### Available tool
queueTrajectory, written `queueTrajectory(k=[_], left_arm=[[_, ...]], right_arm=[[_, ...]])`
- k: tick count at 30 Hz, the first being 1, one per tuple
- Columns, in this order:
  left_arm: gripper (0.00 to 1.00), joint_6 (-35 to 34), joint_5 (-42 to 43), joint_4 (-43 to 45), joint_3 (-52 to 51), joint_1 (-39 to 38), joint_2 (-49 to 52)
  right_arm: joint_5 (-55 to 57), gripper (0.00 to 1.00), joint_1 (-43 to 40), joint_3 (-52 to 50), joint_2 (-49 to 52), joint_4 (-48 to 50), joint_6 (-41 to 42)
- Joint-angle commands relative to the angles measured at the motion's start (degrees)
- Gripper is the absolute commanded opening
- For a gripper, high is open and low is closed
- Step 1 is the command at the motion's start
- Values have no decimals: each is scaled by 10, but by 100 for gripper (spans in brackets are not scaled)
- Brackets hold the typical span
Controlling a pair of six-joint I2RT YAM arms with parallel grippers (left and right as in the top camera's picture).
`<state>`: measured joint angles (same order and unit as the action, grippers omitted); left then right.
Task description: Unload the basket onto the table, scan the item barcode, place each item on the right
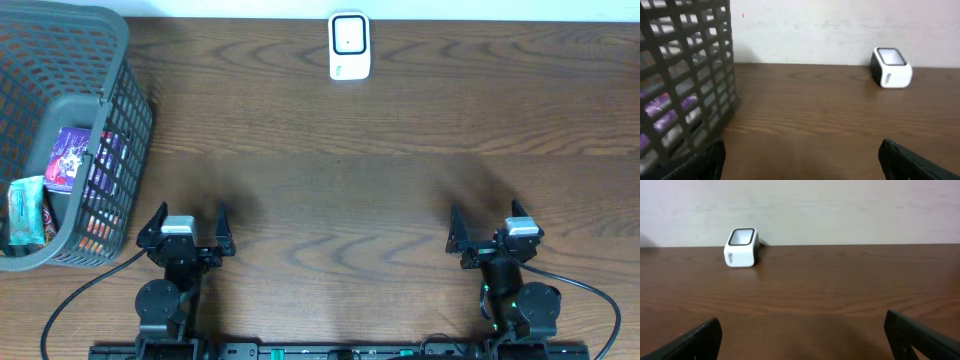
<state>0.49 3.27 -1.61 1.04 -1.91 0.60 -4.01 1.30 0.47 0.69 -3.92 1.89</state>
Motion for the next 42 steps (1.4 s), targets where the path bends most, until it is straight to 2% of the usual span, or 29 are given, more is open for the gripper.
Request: queueTrajectory(k=[1,4,6,12,17,24,27,30,36,40,42], left_arm=[[98,-130,57,-18,-8,2,-4],[98,-301,172,-7,-8,2,-4],[98,-370,183,0,-8,2,-4],[98,-433,191,6,-8,2,-4],[98,-432,190,24,-8,2,-4],[98,-420,187,220,1,2,-4],[98,-405,150,277,25,2,-4],[98,-363,111,285,65,2,-3],[98,-262,85,285,177,2,34],[98,-258,38,273,259,2,96],[98,-252,17,229,309,2,138]], right_arm=[[5,99,-2,-2,-3,-2,-2],[5,99,-2,-2,-3,-2,-2],[5,99,-2,-2,-3,-2,-2],[5,99,-2,-2,-3,-2,-2],[5,99,-2,-2,-3,-2,-2],[5,99,-2,-2,-3,-2,-2],[5,99,-2,-2,-3,-2,-2],[5,99,-2,-2,-3,-2,-2],[5,99,-2,-2,-3,-2,-2],[5,99,-2,-2,-3,-2,-2],[5,99,-2,-2,-3,-2,-2]])
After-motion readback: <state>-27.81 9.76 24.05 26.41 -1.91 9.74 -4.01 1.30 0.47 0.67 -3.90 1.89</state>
